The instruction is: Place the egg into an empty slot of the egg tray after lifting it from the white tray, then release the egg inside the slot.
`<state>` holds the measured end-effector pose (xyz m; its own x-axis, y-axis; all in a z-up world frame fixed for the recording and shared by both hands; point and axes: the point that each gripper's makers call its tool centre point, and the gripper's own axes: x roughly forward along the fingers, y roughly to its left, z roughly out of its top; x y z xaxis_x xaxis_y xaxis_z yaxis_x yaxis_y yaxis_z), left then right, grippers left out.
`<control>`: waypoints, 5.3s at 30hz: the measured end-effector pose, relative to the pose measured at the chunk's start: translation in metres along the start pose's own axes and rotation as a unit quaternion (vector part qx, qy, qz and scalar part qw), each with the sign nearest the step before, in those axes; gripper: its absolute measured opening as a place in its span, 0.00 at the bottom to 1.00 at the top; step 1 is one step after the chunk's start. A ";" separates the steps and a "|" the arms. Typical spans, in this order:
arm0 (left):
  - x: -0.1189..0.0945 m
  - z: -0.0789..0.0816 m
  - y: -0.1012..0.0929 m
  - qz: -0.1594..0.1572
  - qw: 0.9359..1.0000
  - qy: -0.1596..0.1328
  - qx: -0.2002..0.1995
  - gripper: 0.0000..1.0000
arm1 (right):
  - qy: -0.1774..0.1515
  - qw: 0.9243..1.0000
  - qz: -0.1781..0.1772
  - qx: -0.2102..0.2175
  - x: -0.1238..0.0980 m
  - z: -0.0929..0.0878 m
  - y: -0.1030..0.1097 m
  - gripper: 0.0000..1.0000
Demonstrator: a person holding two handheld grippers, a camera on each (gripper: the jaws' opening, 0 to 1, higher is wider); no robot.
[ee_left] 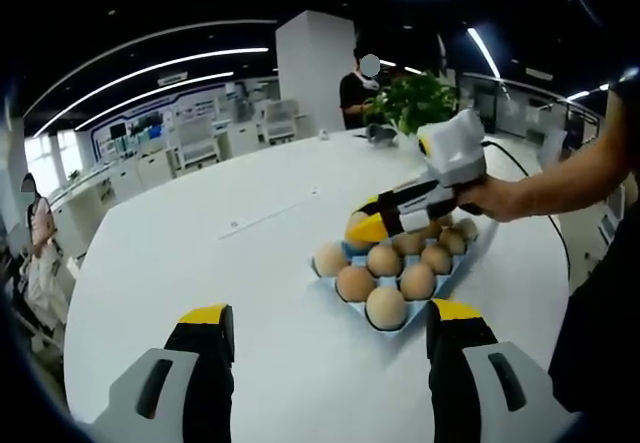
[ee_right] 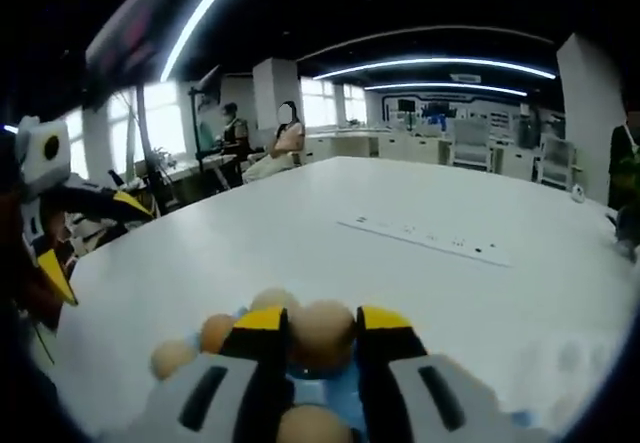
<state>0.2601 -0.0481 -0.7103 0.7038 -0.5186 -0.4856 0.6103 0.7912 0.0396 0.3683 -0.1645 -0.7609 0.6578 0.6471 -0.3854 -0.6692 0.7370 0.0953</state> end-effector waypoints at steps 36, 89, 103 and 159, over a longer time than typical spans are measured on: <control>0.001 0.006 0.001 -0.001 1.000 -0.003 0.007 0.80 | 0.032 0.998 0.035 0.035 0.004 -0.012 0.002 0.26; -0.001 0.004 -0.004 -0.003 1.000 -0.002 0.008 0.80 | -0.008 0.921 -0.382 0.081 -0.208 -0.067 -0.224 0.25; 0.000 0.007 -0.003 -0.004 1.000 -0.005 0.012 0.80 | 0.018 0.934 -0.346 0.091 -0.202 -0.075 -0.230 0.26; -0.005 0.001 0.002 0.003 1.000 -0.002 0.008 0.80 | -0.032 0.982 -0.175 0.064 -0.111 -0.014 -0.113 0.25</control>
<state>0.2582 -0.0447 -0.7071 0.7084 -0.5153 -0.4823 0.6118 0.7890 0.0557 0.3664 -0.3224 -0.7422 0.8628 0.3576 -0.3574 -0.3518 0.9323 0.0834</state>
